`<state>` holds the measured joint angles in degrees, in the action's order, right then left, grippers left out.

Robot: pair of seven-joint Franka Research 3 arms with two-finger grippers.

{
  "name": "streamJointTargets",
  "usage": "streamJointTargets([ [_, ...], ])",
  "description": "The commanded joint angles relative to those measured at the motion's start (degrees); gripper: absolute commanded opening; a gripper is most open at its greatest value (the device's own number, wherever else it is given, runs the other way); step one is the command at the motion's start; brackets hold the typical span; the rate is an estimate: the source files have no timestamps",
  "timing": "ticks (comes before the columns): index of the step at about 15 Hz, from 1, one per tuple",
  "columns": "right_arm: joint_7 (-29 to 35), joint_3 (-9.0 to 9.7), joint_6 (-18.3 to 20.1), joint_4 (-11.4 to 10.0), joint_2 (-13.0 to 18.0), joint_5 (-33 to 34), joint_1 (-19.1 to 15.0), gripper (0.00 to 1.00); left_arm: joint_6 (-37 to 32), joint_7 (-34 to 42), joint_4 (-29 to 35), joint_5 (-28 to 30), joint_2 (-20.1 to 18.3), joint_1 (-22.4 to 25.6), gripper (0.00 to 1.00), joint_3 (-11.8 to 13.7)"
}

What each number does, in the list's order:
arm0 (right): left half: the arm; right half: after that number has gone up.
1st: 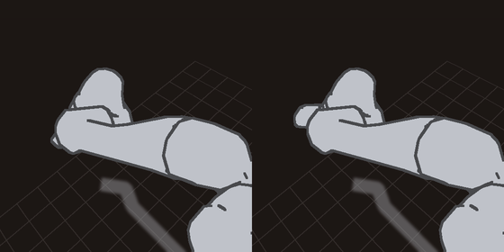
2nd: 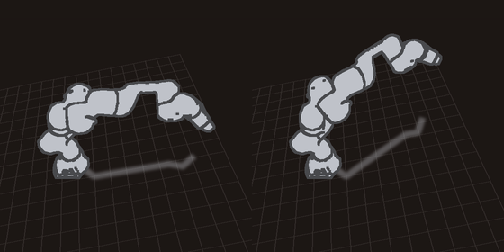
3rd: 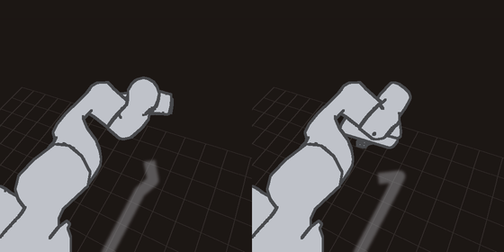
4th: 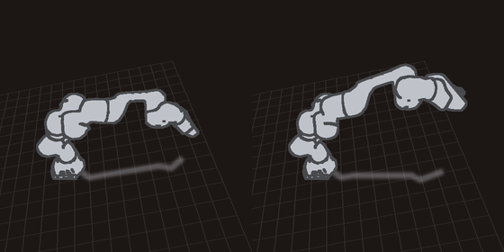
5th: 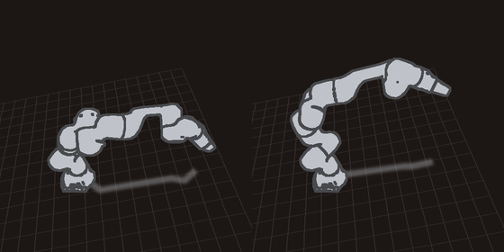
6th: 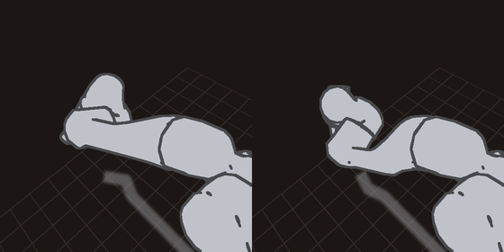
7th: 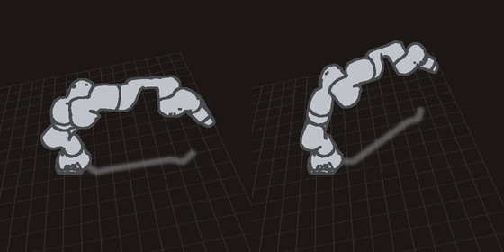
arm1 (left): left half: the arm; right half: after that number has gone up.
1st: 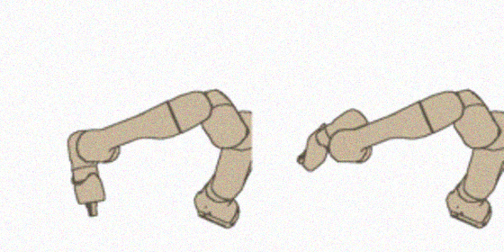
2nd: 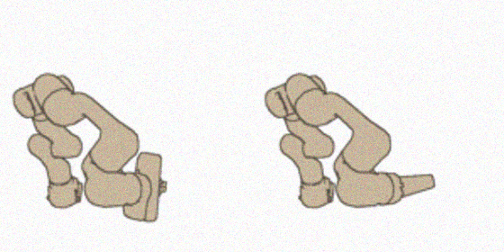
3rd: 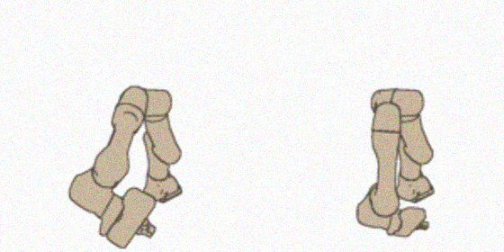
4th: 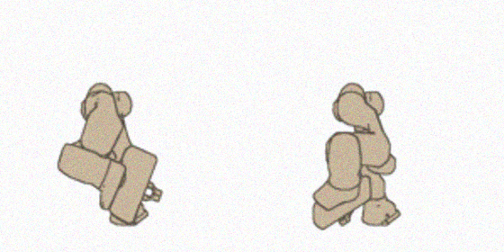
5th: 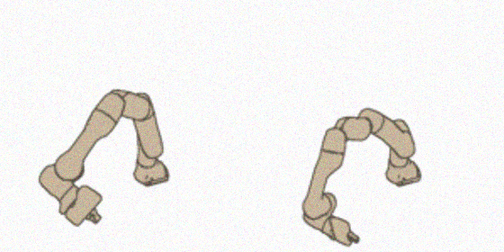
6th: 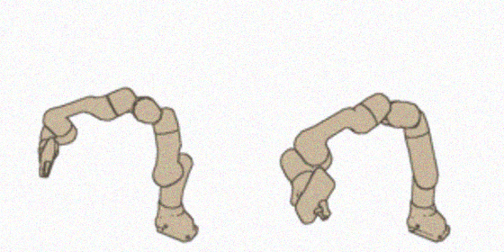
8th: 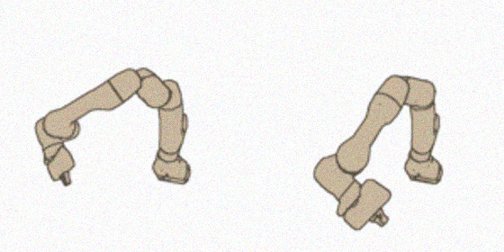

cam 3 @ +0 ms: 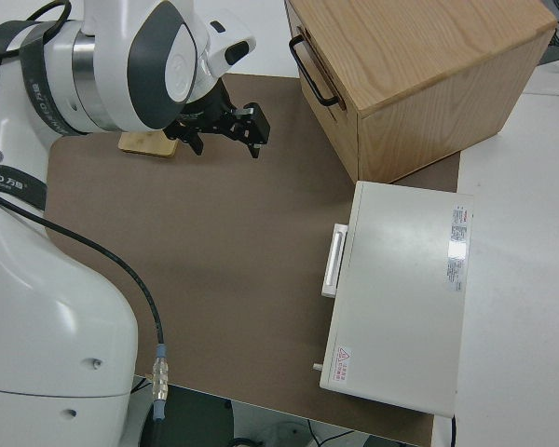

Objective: Pick gray plate from low plate rack and place it on table with left arm
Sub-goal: 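Close the left gripper on the gray plate rim and lift it, then pull the gray plate out of the rack and carry it farther from the robot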

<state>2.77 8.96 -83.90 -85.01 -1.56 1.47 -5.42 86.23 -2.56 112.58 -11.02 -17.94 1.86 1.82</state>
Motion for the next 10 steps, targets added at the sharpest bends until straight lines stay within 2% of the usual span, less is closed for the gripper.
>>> streamJointTargets([
  [1,0.22,-0.34,0.05,0.37,-0.02,-0.15,0.41,0.983,-1.85,-2.89,-0.96,4.40,0.01,-0.46,0.00,-0.76],
  [2,0.22,-0.34,0.05,0.37,-0.02,-0.15,0.41,0.983,-2.64,-2.98,-0.87,8.78,0.01,-0.28,0.00,-0.07],
  [5,0.22,-0.34,0.14,0.37,-0.02,-0.15,0.41,0.983,-2.65,-2.98,-0.79,17.14,0.19,0.51,0.00,0.64],
  [6,0.22,-0.34,0.05,0.37,-0.02,-0.15,0.41,0.983,-2.65,-2.80,-0.52,20.31,0.45,0.42,0.00,1.78],
  [10,0.22,-0.34,0.05,0.37,-0.02,-0.15,0.41,0.983,-2.30,-0.79,0.97,27.44,2.03,0.33,0.00,3.63],
])
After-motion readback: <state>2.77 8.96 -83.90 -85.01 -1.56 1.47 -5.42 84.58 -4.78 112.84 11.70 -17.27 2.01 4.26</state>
